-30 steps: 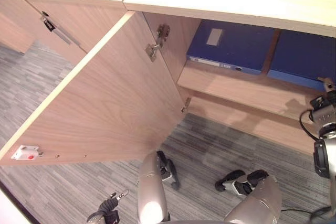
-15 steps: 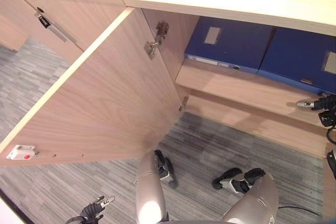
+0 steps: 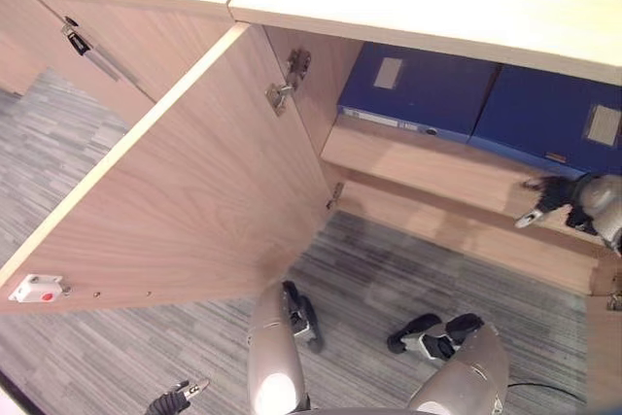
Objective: Put the empty folder in the office cabinet
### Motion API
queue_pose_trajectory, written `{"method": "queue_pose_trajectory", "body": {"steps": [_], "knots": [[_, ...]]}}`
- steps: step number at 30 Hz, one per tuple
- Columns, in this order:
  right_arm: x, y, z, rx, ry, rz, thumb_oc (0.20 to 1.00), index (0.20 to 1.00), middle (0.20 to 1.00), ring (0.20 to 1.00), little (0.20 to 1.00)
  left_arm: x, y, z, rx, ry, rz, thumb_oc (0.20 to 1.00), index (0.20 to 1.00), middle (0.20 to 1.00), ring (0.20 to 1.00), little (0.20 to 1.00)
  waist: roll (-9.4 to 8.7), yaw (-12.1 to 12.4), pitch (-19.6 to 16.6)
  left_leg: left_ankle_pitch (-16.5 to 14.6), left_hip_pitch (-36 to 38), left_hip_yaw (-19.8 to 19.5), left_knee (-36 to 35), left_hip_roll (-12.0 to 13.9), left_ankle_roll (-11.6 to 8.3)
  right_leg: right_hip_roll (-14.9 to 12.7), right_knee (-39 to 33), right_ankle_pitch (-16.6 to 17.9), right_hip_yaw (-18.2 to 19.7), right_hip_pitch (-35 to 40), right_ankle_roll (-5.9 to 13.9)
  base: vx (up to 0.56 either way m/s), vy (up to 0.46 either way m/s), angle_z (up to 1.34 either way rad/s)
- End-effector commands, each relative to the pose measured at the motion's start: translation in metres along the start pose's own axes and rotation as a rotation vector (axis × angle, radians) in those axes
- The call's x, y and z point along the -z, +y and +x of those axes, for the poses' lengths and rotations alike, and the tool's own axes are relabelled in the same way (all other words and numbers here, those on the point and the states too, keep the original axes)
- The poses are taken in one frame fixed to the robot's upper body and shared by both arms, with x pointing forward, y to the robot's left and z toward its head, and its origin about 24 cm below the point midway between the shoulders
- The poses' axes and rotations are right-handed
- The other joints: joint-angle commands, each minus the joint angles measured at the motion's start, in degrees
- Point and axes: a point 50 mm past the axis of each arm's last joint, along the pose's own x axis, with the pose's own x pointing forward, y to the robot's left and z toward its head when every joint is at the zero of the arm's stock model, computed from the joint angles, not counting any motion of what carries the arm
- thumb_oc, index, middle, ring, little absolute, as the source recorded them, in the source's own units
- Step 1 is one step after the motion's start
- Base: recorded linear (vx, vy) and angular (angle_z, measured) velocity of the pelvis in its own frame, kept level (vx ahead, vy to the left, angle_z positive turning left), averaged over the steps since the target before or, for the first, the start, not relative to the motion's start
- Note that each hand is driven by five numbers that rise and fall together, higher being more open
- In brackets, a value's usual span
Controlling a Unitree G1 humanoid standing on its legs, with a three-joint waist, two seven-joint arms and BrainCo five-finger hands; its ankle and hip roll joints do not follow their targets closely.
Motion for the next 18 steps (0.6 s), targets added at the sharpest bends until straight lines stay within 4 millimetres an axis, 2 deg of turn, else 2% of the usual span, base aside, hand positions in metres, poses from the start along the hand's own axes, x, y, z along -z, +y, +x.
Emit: {"method": "queue_pose_trajectory", "body": {"steps": [1, 3, 4, 5, 7, 8, 13, 16, 17, 18], "knots": [[-0.023, 0.013, 0.009, -0.069, -0.098, -0.012, 1.0, 1.0, 1.0, 1.0, 1.0, 0.001, 0.017, -0.007, -0.053, -0.014, 0.041, 1.0, 1.0, 1.0, 1.0, 1.0, -0.68, 1.36, 2.1, 4.64, -0.08, 1.47, -6.16, -0.96, -0.83, -4.2, -6.76, 4.99, 0.88, 7.5, 7.85, 0.01, 0.018, -0.14], [-0.031, 0.019, 0.013, -0.08, -0.123, -0.021, 1.0, 1.0, 1.0, 1.0, 1.0, -0.002, 0.011, -0.004, -0.043, -0.019, 0.067, 1.0, 1.0, 1.0, 1.0, 1.0, -1.15, 1.16, 1.59, 6.04, 2.02, 2.0, -9.22, -1.74, -1.03, -2.76, -9.99, 6.65, 0.05, 9.27, 8.5, 0.01, 0.013, -0.11], [-0.035, 0.028, 0.016, -0.103, -0.136, -0.02, 1.0, 1.0, 1.0, 1.0, 1.0, -0.005, 0.007, -0.001, -0.039, -0.017, 0.09, 1.0, 1.0, 1.0, 1.0, 1.0, -1.98, 0.78, 0.96, 7.73, 4.81, 2.28, -13.25, -2.74, -1.17, -0.72, -14.21, 9.12, -0.71, 11.39, 9.35, 0.01, 0.009, -0.15], [-0.035, 0.028, 0.016, -0.103, -0.136, -0.019, 1.0, 1.0, 1.0, 1.0, 1.0, -0.005, 0.007, -0.001, -0.04, -0.017, 0.091, 1.0, 1.0, 1.0, 1.0, 1.0, -1.97, 0.8, 1.03, 7.97, 5.17, 2.36, -13.74, -2.85, -1.17, -0.53, -14.71, 9.43, -0.89, 11.76, 9.39, 0.03, 0.025, -0.14], [-0.032, 0.04, 0.023, -0.129, -0.122, 0.018, 1.0, 1.0, 1.0, 1.0, 1.0, 0.001, 0.001, 0.002, -0.031, 0.018, 0.11, 1.0, 1.0, 1.0, 1.0, 1.0, -3.25, -0.04, -0.37, 10.19, 9.52, 2.86, -19.78, -4.14, -1.15, 2.2, -20.43, 13.46, -1.87, 14.62, 10.56, 0.02, 0.036, -0.02], [-0.032, 0.04, 0.023, -0.13, -0.122, 0.019, 1.0, 1.0, 1.0, 1.0, 1.0, 0.001, 0.001, 0.002, -0.031, 0.019, 0.111, 1.0, 1.0, 1.0, 1.0, 1.0, -3.26, -0.02, -0.28, 10.42, 9.91, 2.96, -20.26, -4.26, -1.13, 2.35, -20.89, 13.76, -1.99, 14.97, 10.61, 0.02, 0.034, 0.05], [-0.023, 0.075, 0.037, -0.211, -0.082, 0.094, 1.0, 1.0, 1.0, 1.0, 1.0, 0.015, -0.006, 0.006, -0.018, 0.104, 0.18, 1.0, 1.0, 1.0, 1.0, 1.0, -5.49, -2.03, -3.6, 14.83, 17.83, 4.03, -32.39, -7.26, -0.63, 7.02, -32.54, 21.04, -2.68, 20.04, 12.39, 0.03, 0.057, -0.14], [-0.023, 0.106, 0.045, -0.259, -0.073, 0.169, 1.0, 1.0, 1.0, 1.0, 1.0, 0.019, -0.013, 0.008, -0.001, 0.147, 0.248, 1.0, 1.0, 1.0, 1.0, 1.0, -6.15, -3.3, -5.88, 17.89, 22.62, 4.83, -41.12, -10.36, -0.46, 9.55, -41.23, 26.26, -3.78, 23.58, 13.76, 0.05, 0.118, -0.13], [-0.03, 0.119, 0.05, -0.267, -0.081, 0.163, 1.0, 1.0, 1.0, 1.0, 1.0, 0.0, -0.013, 0.013, -0.007, 0.148, 0.324, 1.0, 1.0, 1.0, 1.0, 1.0, -6.14, -5.67, -7.96, 20.15, 25.88, 6.45, -47.59, -12.77, -0.71, 10.7, -46.73, 30.98, -2.71, 24.76, 15.37, 0.06, 0.205, -0.13], [-0.035, 0.13, 0.053, -0.266, -0.084, 0.153, 1.0, 1.0, 1.0, 1.0, 1.0, -0.009, -0.028, 0.019, 0.033, 0.134, 0.36, 1.0, 1.0, 1.0, 1.0, 1.0, -6.23, -6.35, -8.97, 21.14, 27.33, 6.9, -50.58, -13.79, -0.88, 11.43, -49.33, 31.78, -2.84, 25.8, 15.54, 0.08, 0.225, -0.05]]}}
